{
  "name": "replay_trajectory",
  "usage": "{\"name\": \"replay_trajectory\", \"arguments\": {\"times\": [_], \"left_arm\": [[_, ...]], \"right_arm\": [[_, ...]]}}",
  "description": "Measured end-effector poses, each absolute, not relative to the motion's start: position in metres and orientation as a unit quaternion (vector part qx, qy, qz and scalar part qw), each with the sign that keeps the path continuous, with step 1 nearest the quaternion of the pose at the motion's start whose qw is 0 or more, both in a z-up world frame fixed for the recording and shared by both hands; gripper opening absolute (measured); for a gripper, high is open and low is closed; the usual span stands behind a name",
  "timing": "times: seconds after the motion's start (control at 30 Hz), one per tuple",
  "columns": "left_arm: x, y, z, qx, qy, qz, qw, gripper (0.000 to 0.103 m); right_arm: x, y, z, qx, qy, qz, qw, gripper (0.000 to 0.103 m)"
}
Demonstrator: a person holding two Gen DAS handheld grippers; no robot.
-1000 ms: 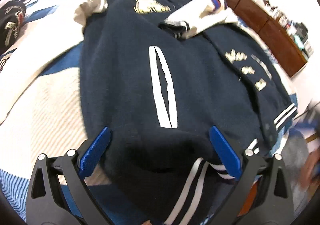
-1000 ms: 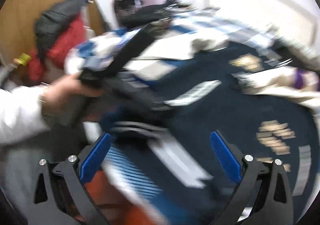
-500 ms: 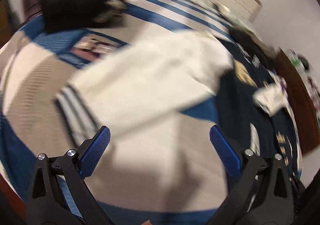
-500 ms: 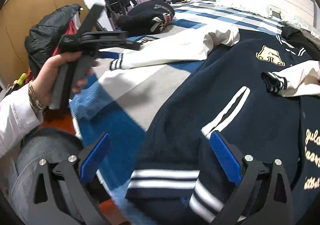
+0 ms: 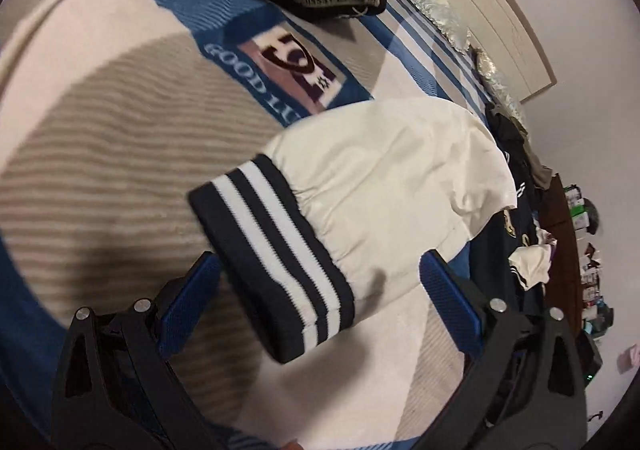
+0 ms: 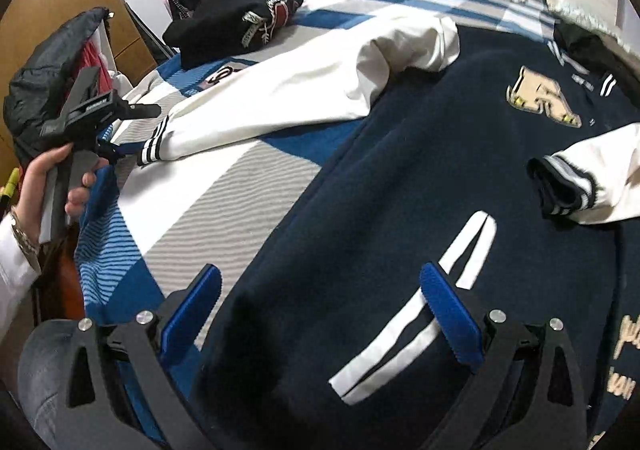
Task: Fold large clothes
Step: 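Grasp the striped cuff of the other cream sleeve with the left tool, then lay the held sleeve across the jacket body and open the left tool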
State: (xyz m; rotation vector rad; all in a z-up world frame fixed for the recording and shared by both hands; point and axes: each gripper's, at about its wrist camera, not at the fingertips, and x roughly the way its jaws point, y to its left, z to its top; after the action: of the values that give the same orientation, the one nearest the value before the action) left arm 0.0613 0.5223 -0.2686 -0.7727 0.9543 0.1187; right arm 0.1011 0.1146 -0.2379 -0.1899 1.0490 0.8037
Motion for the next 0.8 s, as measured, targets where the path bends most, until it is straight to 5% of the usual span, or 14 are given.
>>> {"name": "replay_trajectory", "arguments": {"times": [0.2, 0.27, 0.3, 0.33, 0.5, 0.8], "left_arm": [[0.071, 0.526, -0.279, -0.391, 0.433, 0.055, 0.811, 0.095], [0.074, 0.524, -0.276, -0.385, 0.43, 0.056, 0.815, 0.078], [0.075, 0.524, -0.275, -0.381, 0.43, 0.059, 0.817, 0.048], [0.076, 0.524, -0.275, -0.384, 0.428, 0.057, 0.817, 0.03], [0.079, 0.513, -0.261, -0.359, 0.414, 0.039, 0.835, 0.023], [0.101, 0.46, -0.146, -0.285, 0.35, -0.004, 0.892, 0.02]], "right_arm": [[0.1, 0.114, -0.243, -0.086, 0.49, 0.378, 0.781, 0.098], [0.101, 0.112, -0.242, -0.082, 0.49, 0.377, 0.782, 0.098], [0.101, 0.11, -0.241, -0.078, 0.49, 0.375, 0.783, 0.098], [0.102, 0.109, -0.241, -0.075, 0.49, 0.374, 0.784, 0.098], [0.102, 0.099, -0.234, -0.064, 0.485, 0.37, 0.79, 0.098], [0.101, 0.021, -0.209, -0.012, 0.482, 0.35, 0.803, 0.098]]}}
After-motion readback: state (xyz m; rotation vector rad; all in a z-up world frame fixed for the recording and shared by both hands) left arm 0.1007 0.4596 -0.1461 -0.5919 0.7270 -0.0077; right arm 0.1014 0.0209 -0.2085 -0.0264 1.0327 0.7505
